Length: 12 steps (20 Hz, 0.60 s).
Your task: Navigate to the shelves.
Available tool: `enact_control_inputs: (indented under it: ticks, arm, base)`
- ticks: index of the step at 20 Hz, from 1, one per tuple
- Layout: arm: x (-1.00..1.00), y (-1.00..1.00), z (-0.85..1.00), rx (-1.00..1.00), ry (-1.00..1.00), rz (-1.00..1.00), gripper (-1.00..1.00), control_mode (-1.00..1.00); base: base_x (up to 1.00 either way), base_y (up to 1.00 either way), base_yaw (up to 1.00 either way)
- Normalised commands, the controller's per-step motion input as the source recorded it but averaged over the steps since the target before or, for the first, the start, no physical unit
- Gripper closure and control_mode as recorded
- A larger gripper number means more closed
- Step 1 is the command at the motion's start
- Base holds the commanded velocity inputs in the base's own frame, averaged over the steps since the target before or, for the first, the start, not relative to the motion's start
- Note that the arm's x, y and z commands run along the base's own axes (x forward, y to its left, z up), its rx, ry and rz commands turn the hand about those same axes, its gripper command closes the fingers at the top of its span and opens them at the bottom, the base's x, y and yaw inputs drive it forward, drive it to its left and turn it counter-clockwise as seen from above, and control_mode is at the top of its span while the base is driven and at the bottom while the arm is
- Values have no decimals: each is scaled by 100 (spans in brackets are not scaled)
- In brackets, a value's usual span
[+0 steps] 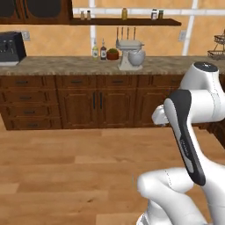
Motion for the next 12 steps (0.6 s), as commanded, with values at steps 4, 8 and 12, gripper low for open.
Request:
enact_control_inputs:
  ticks: [4, 8, 12]
  arm:
    - [0, 0, 0, 0, 0, 0, -100, 100]
    - [0, 0, 0, 0, 0, 0, -100, 100]
    - [0, 0, 0, 0, 0, 0, -100, 100]
  base:
    - [100, 91, -27]
    - [100, 94, -36]
    - [100, 59, -32]
